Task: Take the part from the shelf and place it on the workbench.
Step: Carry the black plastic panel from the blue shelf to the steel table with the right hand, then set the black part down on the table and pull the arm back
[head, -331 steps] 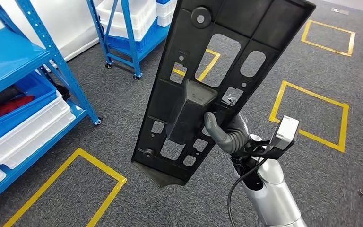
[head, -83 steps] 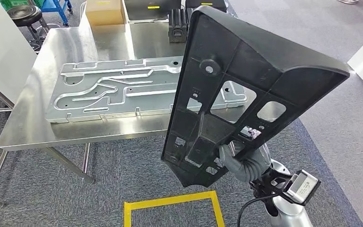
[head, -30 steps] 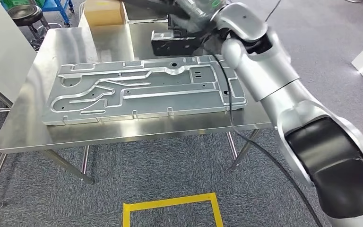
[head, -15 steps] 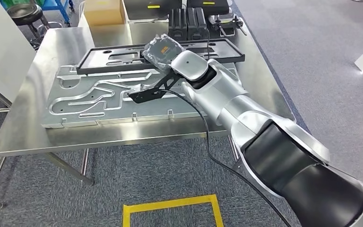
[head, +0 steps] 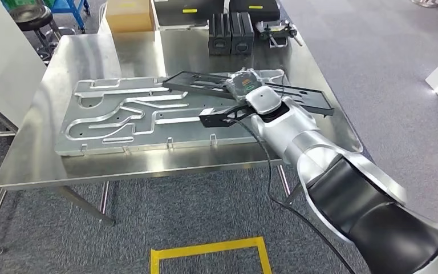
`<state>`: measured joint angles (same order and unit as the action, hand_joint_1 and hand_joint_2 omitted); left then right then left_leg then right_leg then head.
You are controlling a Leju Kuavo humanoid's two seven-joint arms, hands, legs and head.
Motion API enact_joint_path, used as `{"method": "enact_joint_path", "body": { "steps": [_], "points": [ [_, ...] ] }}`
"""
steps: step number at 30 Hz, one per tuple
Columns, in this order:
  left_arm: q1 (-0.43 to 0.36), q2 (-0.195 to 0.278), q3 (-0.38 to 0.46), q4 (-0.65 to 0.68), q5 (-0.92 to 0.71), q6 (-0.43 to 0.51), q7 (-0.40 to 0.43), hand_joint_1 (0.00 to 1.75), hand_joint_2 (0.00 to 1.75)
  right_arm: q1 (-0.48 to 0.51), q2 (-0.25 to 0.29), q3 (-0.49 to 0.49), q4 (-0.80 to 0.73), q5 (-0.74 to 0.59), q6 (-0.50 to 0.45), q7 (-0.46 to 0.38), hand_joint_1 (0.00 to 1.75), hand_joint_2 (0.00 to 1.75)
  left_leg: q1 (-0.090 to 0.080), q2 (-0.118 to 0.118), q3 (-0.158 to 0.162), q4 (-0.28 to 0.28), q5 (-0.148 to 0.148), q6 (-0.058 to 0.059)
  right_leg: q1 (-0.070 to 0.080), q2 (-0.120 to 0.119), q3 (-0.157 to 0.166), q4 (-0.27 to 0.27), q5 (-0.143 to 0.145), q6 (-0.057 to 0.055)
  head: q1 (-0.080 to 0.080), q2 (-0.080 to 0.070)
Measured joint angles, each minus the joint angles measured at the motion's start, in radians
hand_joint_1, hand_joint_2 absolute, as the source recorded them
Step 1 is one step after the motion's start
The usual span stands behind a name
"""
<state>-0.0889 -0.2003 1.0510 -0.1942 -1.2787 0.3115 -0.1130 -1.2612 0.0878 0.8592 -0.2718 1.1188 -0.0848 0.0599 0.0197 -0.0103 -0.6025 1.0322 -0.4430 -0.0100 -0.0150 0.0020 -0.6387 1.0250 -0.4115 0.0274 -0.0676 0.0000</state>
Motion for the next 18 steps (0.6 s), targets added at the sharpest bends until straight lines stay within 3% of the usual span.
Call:
{"method": "enact_joint_path", "body": {
  "steps": [2, 5, 6, 7, 8, 10, 12, 14, 16, 18],
  "points": [
    [0.0, 0.001, 0.003, 0.0, 0.003, 0.007, -0.006, 0.0, 1.75, 0.024, -0.043, -0.021, 0.009, -0.011, -0.004, 0.013, 1.75, 1.75, 0.0, 0.0, 0.001, -0.003, 0.004, 0.016, -0.003, -0.001, -0.012, 0.028, -0.021, 0.009, 0.0, 0.0],
    [0.0, 0.002, 0.006, 0.0, 0.004, 0.016, -0.018, 0.0, 1.75, 0.053, -0.092, -0.045, 0.02, -0.02, -0.014, 0.017, 1.75, 1.75, -0.005, 0.003, 0.001, -0.005, 0.005, 0.031, -0.004, -0.001, -0.095, 0.202, -0.105, 0.015, 0.0, 0.0],
    [0.0, 0.003, 0.007, 0.0, 0.006, 0.019, -0.022, 0.0, 1.75, 0.065, -0.103, -0.051, 0.023, -0.021, -0.017, 0.016, 1.75, 1.75, -0.007, 0.003, 0.001, -0.005, 0.005, 0.034, -0.004, -0.001, -0.123, 0.256, -0.121, 0.015, 0.0, 0.0],
    [0.0, 0.004, 0.008, 0.0, 0.008, 0.022, -0.027, 0.0, 1.75, 0.076, -0.111, -0.056, 0.026, -0.022, -0.019, 0.015, 1.75, 1.75, -0.01, 0.003, 0.001, -0.005, 0.004, 0.035, -0.003, -0.001, -0.136, 0.279, -0.119, 0.013, 0.0, 0.0],
    [0.001, 0.007, 0.01, 0.0, 0.012, 0.026, -0.03, 0.0, 1.75, 0.084, -0.115, -0.06, 0.028, -0.023, -0.021, 0.014, 1.75, 1.75, -0.012, 0.002, 0.002, -0.004, 0.004, 0.036, -0.002, -0.001, -0.131, 0.262, -0.099, 0.009, 0.0, 0.0],
    [0.001, 0.014, 0.016, 0.0, 0.02, 0.035, -0.036, 0.0, 1.75, 0.091, -0.117, -0.066, 0.029, -0.023, -0.026, 0.011, 1.75, 1.75, -0.017, 0.003, 0.004, -0.004, 0.002, 0.035, 0.002, -0.001, -0.075, 0.138, -0.033, -0.005, 0.0, 0.0],
    [-0.001, 0.018, 0.02, 0.0, 0.024, 0.043, -0.04, 0.0, 1.75, 0.09, -0.111, -0.07, 0.029, -0.021, -0.033, 0.01, 1.75, 1.75, -0.024, 0.005, 0.002, -0.002, -0.001, 0.031, 0.008, -0.003, -0.025, 0.032, 0.003, -0.015, 0.0, 0.0],
    [-0.002, 0.019, 0.023, 0.0, 0.025, 0.05, -0.04, 0.0, 1.75, 0.091, -0.102, -0.073, 0.029, -0.012, -0.036, 0.01, 1.75, 1.75, -0.026, 0.006, 0.0, -0.003, -0.003, 0.024, 0.013, -0.004, -0.015, 0.01, 0.002, -0.02, 0.0, 0.0],
    [-0.002, 0.019, 0.024, 0.0, 0.022, 0.061, -0.031, 0.0, 1.75, 0.091, -0.09, -0.074, 0.028, 0.003, -0.039, 0.01, 1.75, 1.75, -0.026, 0.006, 0.002, -0.001, -0.01, 0.014, 0.009, -0.004, -0.01, 0.002, 0.003, -0.028, 0.0, 0.0],
    [0.0, 0.02, 0.024, 0.0, 0.016, 0.072, -0.015, 0.0, 1.75, 0.089, -0.074, -0.074, 0.026, 0.014, -0.049, 0.008, 1.75, 1.75, -0.025, 0.006, -0.019, 0.051, -0.046, 0.003, 0.003, -0.007, -0.002, -0.008, 0.005, -0.038, 0.0, 0.0]
  ]
}}
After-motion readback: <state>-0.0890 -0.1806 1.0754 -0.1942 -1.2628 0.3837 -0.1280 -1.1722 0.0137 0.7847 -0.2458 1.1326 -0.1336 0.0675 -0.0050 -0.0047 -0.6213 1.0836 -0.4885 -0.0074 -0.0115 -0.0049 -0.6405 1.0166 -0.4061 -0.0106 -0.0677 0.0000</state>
